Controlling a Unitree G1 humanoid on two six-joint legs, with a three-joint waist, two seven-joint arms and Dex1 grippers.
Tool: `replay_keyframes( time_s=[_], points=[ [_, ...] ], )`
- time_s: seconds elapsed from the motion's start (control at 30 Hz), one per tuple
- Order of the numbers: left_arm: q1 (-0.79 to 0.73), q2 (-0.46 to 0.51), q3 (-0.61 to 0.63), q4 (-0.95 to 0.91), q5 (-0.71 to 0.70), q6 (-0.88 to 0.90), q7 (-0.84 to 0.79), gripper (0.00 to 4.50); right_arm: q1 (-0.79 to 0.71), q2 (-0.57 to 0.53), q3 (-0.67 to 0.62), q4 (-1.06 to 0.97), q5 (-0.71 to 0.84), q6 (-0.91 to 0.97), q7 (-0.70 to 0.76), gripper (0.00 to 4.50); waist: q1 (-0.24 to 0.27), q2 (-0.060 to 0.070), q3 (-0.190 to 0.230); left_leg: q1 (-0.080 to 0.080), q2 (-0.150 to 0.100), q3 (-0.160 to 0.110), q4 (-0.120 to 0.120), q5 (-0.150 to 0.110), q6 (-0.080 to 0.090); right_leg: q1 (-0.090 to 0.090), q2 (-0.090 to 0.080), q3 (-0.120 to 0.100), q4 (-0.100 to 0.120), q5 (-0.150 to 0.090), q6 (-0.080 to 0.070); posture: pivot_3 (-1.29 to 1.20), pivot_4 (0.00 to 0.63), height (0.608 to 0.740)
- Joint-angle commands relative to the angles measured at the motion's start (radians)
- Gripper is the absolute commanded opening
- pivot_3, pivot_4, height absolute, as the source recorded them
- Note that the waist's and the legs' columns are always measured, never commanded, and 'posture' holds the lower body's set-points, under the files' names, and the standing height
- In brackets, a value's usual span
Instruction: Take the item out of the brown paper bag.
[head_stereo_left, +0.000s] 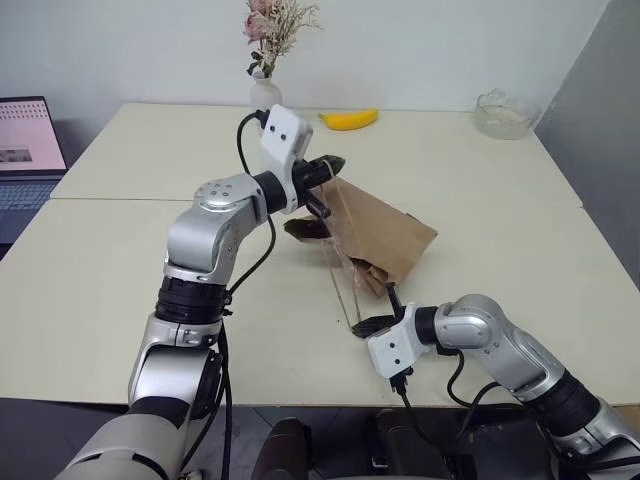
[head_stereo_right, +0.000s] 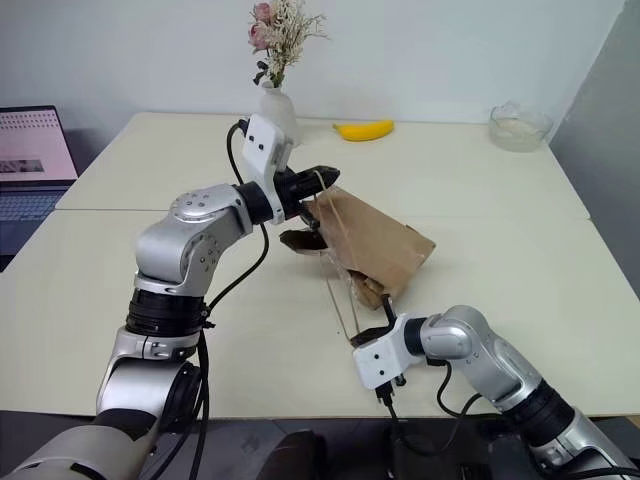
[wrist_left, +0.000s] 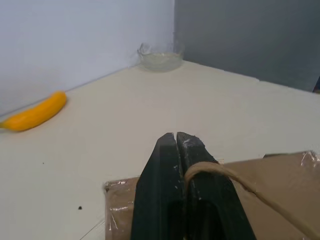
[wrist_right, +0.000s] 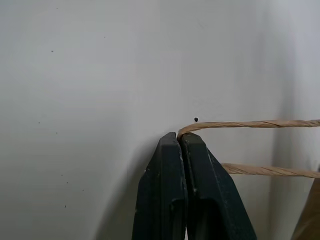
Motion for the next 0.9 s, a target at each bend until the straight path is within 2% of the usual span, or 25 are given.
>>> replay_keyframes(
  time_s=[0.03,0.3,0.5,0.6,0.67,0.83,0.9],
  points=[
    [-0.096,0.022,0.114,-0.027,-0.012,-0.042,0.068,0.00,0.046,-0.029,0.061,0.017,-0.020,0.000,0.068,0.03,0.000,-0.001,0.001,0.000,0.000,0.000,0.000,0.000,0.000,0.000,0.000,0.000,0.000,0.000,0.000,0.00,0.150,0.740],
    [-0.094,0.027,0.120,-0.027,-0.016,-0.031,0.060,0.00,0.038,-0.024,0.039,0.025,-0.023,0.000,0.051,0.03,-0.001,-0.001,-0.004,0.005,0.000,0.000,-0.001,0.000,-0.001,0.006,-0.002,0.000,-0.002,0.000,0.000,0.00,0.150,0.740],
    [-0.039,0.062,0.104,-0.095,-0.059,0.037,-0.019,0.00,0.014,0.019,-0.041,-0.021,0.071,0.053,0.027,0.03,-0.003,-0.001,-0.004,0.006,0.001,0.000,-0.001,0.001,-0.002,0.006,-0.002,0.000,-0.001,0.000,0.000,0.00,0.150,0.740],
    [-0.010,0.074,0.104,-0.137,-0.091,0.084,-0.046,0.00,0.000,0.042,-0.103,-0.073,0.161,0.130,0.027,0.61,-0.004,-0.001,-0.004,0.005,0.001,-0.001,-0.001,0.001,-0.002,0.005,-0.002,0.000,-0.001,0.000,0.000,0.00,0.150,0.740],
    [-0.003,0.076,0.109,-0.148,-0.101,0.099,-0.046,0.00,-0.003,0.045,-0.129,-0.104,0.200,0.183,0.039,1.31,-0.002,-0.001,-0.004,0.005,0.001,-0.001,-0.001,0.001,-0.002,0.005,-0.002,0.000,-0.001,0.000,0.000,0.00,0.150,0.740],
    [0.002,0.071,0.126,-0.164,-0.142,0.144,-0.045,0.00,-0.005,-0.010,-0.251,-0.310,0.486,0.546,0.163,3.01,-0.001,-0.001,-0.004,0.003,0.000,-0.002,-0.001,0.001,-0.002,0.005,-0.003,-0.001,-0.001,0.000,0.000,0.00,0.150,0.740],
    [0.000,0.067,0.134,-0.171,-0.166,0.162,-0.046,0.00,-0.022,-0.060,-0.300,-0.369,0.581,0.644,0.204,3.01,0.000,-0.001,-0.004,0.003,0.000,-0.002,0.000,0.001,-0.002,0.005,-0.004,-0.001,-0.002,0.000,0.000,0.00,0.150,0.740]
  ],
)
